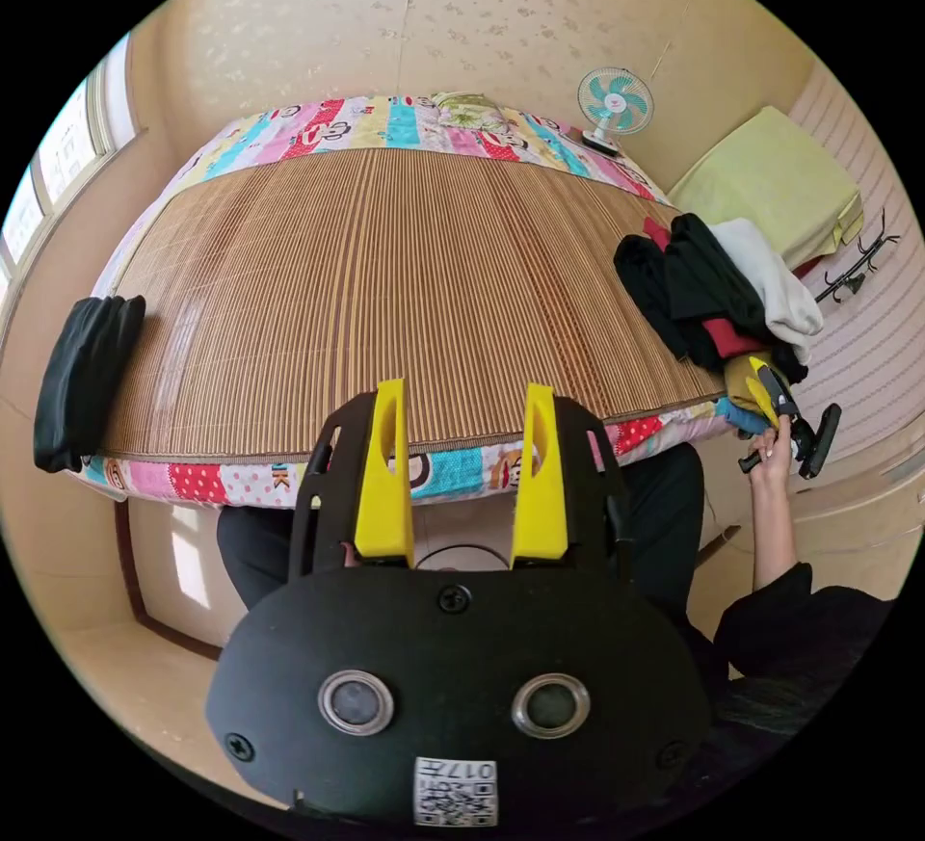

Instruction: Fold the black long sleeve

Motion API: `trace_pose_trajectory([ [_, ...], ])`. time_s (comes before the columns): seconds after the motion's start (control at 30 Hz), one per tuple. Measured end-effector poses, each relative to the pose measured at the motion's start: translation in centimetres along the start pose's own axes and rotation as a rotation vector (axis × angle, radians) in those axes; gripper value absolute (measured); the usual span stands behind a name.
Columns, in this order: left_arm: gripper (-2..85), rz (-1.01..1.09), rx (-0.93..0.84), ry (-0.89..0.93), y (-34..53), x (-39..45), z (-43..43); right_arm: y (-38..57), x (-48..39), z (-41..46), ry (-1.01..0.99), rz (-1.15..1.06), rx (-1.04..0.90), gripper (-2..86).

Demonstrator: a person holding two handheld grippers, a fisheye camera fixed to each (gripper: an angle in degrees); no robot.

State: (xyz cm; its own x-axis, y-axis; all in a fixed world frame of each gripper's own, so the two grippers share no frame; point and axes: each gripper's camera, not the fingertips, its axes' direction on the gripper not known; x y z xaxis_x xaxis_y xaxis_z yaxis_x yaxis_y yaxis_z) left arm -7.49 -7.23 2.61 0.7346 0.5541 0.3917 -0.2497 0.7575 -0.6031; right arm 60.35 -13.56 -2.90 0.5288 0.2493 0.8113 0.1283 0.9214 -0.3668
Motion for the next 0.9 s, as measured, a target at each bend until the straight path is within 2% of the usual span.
trace_pose_trajectory([
  [0.13, 16.7, -0.021, -0.002, -0.016, 0.2, -0.1, 0.2, 6.9, -9.7, 9.3, 0.12, -0.274, -0.239, 17.3],
  [0.23, 16.7, -0.042, -0.008, -0.015, 0.4, -0.2, 0.2, 10.8, -16.9, 15.1, 0.105, -0.448, -0.335, 17.8],
  [0.43, 16.8, -0.089, -0.01, -0.009, 0.6, -0.7, 0.1, 16.4, -26.1, 23.6, 0.092, -0.6, -0.426, 18.3],
  [0.6, 16.8, -0.124, -0.01, 0.0, 0.1, -1.4, 0.2, 21.5, -28.1, 28.6, 0.189, -0.657, -0.508, 18.7],
  [0.67, 16.8, -0.134, -0.013, 0.014, -0.1, -1.6, 0.4, 24.2, -28.6, 28.5, 0.218, -0.76, -0.408, 18.6],
  [0.73, 16.8, -0.144, -0.021, 0.031, -0.5, -1.8, 0.7, 26.9, -28.2, 28.0, 0.211, -0.759, -0.288, 18.5],
  [0.9, 16.8, -0.161, -0.026, 0.047, -1.5, -1.8, 1.4, 29.2, -28.1, 28.2, 0.19, -0.75, -0.23, 18.4],
])
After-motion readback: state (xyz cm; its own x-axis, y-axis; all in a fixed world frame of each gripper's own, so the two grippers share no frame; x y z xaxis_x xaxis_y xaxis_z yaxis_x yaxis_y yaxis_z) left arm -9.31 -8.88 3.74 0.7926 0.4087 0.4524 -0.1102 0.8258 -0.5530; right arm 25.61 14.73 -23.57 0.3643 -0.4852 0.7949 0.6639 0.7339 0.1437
